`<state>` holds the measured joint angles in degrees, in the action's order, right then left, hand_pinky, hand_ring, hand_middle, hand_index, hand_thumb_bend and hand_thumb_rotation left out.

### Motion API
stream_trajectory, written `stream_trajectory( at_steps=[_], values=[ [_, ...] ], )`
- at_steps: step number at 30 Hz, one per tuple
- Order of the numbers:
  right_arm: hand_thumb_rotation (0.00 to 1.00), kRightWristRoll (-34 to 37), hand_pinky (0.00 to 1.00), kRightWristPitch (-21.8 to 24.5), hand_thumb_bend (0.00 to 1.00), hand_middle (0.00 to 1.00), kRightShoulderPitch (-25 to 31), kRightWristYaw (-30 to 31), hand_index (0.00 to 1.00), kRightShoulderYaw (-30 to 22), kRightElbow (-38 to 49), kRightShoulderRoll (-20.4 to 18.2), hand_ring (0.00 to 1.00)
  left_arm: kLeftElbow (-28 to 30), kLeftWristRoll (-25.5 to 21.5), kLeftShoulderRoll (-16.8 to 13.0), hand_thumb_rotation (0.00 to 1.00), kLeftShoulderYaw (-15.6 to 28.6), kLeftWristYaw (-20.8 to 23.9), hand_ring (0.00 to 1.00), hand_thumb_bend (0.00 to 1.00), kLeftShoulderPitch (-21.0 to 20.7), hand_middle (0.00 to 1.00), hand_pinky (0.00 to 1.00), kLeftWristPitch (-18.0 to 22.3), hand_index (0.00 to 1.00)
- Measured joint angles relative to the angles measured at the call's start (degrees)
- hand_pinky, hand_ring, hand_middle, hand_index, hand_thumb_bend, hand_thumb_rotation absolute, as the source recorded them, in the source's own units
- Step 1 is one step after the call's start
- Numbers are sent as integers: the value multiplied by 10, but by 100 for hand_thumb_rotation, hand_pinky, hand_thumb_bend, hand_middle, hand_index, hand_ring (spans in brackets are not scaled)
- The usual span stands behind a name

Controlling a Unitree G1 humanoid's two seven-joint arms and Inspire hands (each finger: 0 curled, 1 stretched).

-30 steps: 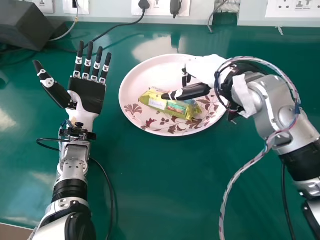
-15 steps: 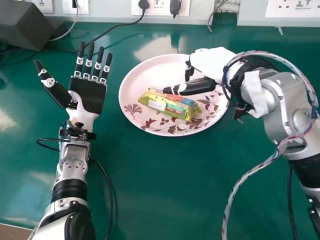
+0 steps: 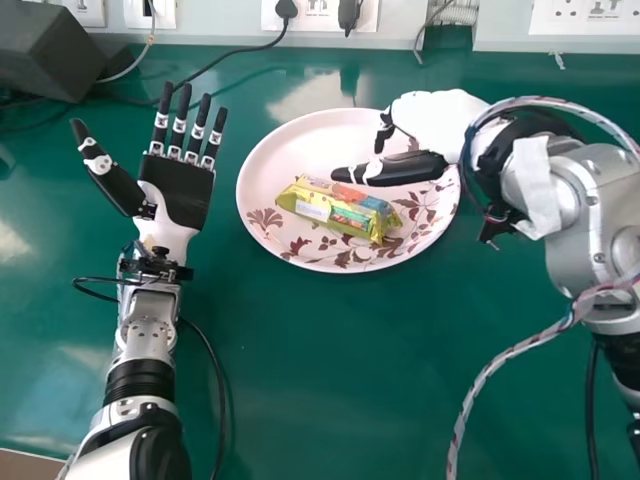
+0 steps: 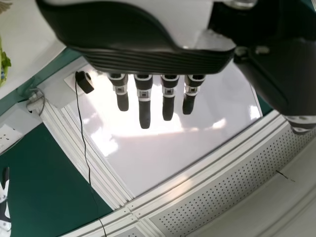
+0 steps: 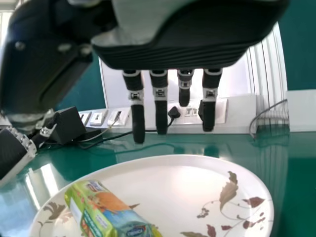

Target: Pick up biscuit and place it in the plate

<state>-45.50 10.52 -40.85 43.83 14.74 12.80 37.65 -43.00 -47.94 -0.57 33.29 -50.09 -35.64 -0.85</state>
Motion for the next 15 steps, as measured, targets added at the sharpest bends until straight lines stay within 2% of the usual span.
stream_trajectory(
  at_steps=[15],
  values=[
    [60, 9, 83, 23, 100, 96, 18, 33, 86, -18, 62, 12, 94, -7, 0, -1, 85, 0, -17, 92, 100, -4, 99, 100, 0, 100]
  ],
)
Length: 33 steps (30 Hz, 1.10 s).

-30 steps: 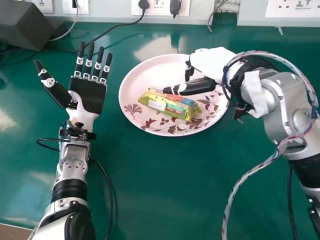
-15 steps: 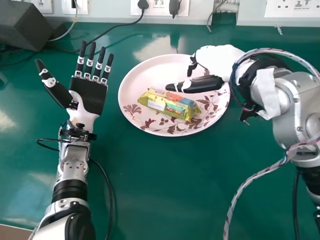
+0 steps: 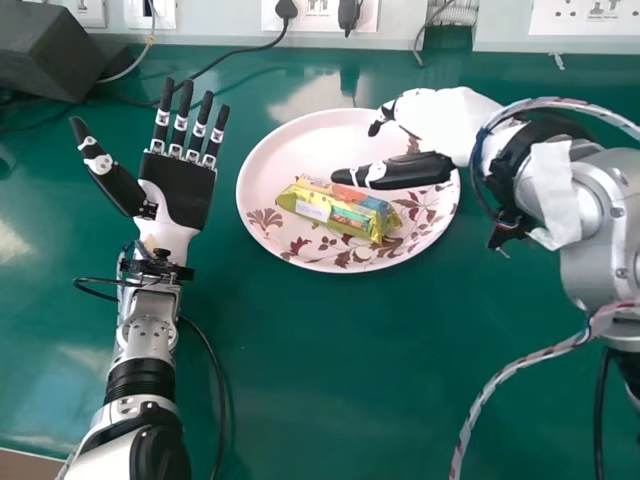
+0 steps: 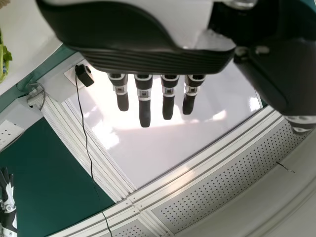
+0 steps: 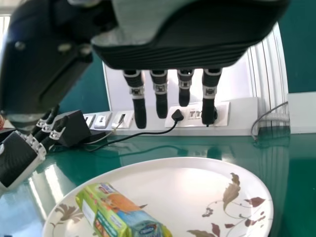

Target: Pick up biscuit and place it in the plate

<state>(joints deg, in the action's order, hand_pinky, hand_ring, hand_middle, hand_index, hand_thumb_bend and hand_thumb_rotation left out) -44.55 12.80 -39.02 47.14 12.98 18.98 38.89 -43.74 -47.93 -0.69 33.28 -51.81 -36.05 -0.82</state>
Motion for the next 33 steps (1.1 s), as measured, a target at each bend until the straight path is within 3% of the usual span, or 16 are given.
stream_trajectory(
  at_steps=[12, 28, 33],
  values=[
    [65, -11, 85, 12, 100, 100, 26, 5, 99, -20, 48, 9, 97, -3, -4, 0, 87, 0, -5, 92, 100, -3, 98, 99, -2, 100],
    [63, -8, 74, -10, 100, 100, 94, -39, 100, -80, 123, 16, 90, -3, -5, 0, 81, 1, 4, 90, 100, -4, 96, 91, -5, 100],
    [62, 9, 72, -6, 100, 98, 106, -36, 100, -100, 145, 18, 87, 3, -5, 1, 77, 1, 22, 93, 100, -2, 97, 96, -10, 100]
  ],
)
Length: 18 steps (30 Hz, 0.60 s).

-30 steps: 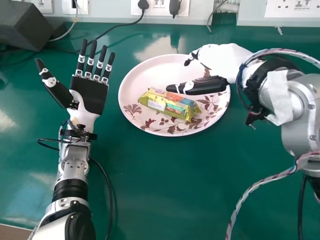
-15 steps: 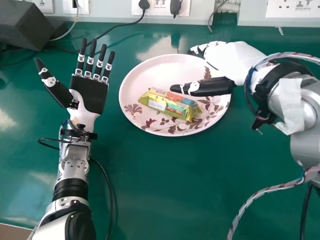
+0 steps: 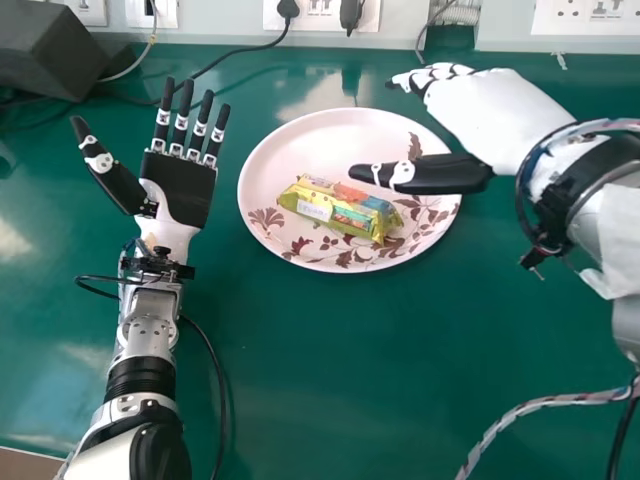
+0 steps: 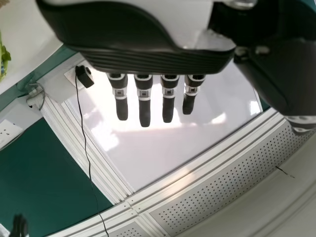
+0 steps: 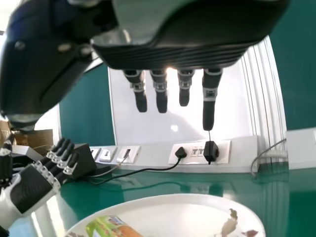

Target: Pick up biscuit and place it in the plate

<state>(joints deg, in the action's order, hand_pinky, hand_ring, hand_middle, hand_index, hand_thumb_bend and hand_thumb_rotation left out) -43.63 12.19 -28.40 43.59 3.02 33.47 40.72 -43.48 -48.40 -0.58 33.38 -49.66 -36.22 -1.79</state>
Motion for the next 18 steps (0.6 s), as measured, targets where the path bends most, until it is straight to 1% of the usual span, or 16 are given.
stream_trajectory(
  at_steps=[2, 4, 6, 9, 11, 13, 15, 18],
  values=[
    [62, 1, 73, 13, 100, 99, 5, 7, 100, -5, 11, 0, 88, 3, -1, 1, 76, 0, 6, 93, 100, 1, 97, 97, -3, 100],
    [62, 1, 72, 23, 100, 99, 6, 16, 100, -7, 23, 0, 87, 6, -1, 1, 76, 1, 9, 93, 100, 3, 97, 97, -6, 100],
    [63, 1, 72, 31, 100, 99, 9, 22, 100, -10, 38, 0, 87, 11, -1, 1, 77, 1, 18, 92, 100, 5, 96, 95, -10, 100],
    [62, 1, 73, 30, 100, 97, 23, 19, 100, -18, 49, 1, 86, 15, -2, 3, 80, 1, 18, 89, 100, 7, 94, 90, -13, 100],
    [63, 1, 73, 20, 100, 98, 33, 11, 100, -25, 54, 3, 87, 20, -1, 4, 82, 1, 20, 88, 100, 10, 93, 88, -12, 100],
    [63, 1, 75, 14, 100, 99, 43, 4, 100, -33, 62, 4, 89, 26, -1, 5, 81, 1, 23, 88, 100, 12, 93, 89, -11, 100],
    [63, 1, 76, 18, 100, 100, 52, 4, 100, -37, 73, 4, 91, 30, -1, 6, 79, 1, 24, 88, 100, 15, 94, 91, -10, 100],
    [64, 3, 83, 30, 100, 100, 63, 6, 100, -46, 91, 0, 95, 31, -1, 7, 78, 1, 24, 90, 100, 15, 96, 94, -8, 100]
  ],
)
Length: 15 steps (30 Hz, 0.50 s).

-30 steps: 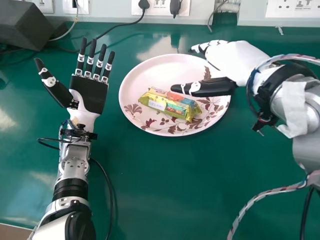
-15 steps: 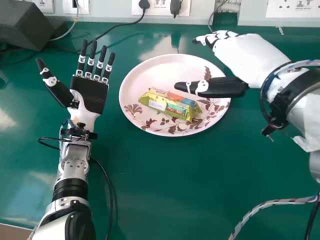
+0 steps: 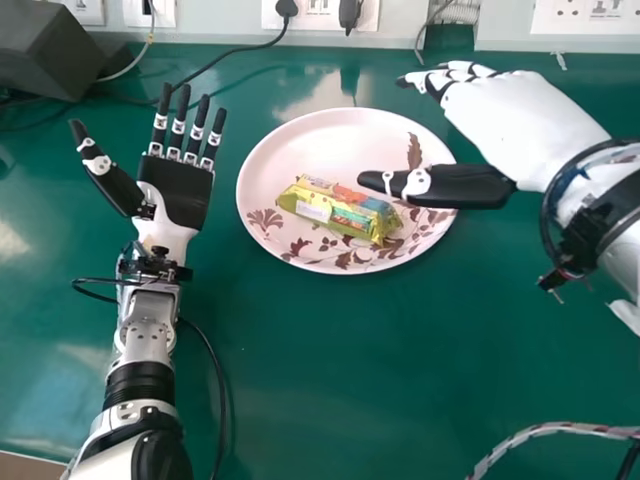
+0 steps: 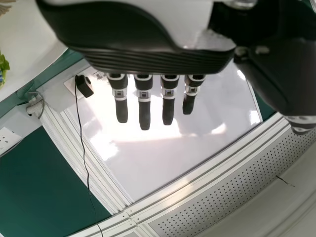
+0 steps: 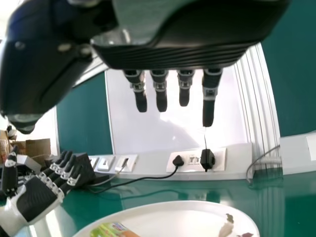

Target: Pick up biscuit and place it in the plate

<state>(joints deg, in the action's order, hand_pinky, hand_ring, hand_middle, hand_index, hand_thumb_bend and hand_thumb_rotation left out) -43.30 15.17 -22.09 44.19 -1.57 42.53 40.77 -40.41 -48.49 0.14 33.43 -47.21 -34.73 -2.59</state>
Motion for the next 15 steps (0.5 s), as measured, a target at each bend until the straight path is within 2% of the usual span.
stream_trajectory(
  at_steps=[4, 8, 15],
  values=[
    [66, 12, 92, 11, 100, 100, 26, -9, 100, -12, 16, -19, 99, 5, 1, 3, 71, 0, 5, 92, 100, 3, 97, 96, 12, 100],
    [67, 11, 99, 23, 100, 100, 43, -10, 100, -19, 34, -25, 100, 14, 1, 8, 77, -1, 14, 94, 100, 7, 100, 97, 17, 100],
    [67, 14, 100, 34, 100, 100, 71, -10, 100, -37, 65, -26, 100, 22, 2, 11, 80, -5, 20, 94, 100, 12, 100, 98, 24, 100]
  ],
)
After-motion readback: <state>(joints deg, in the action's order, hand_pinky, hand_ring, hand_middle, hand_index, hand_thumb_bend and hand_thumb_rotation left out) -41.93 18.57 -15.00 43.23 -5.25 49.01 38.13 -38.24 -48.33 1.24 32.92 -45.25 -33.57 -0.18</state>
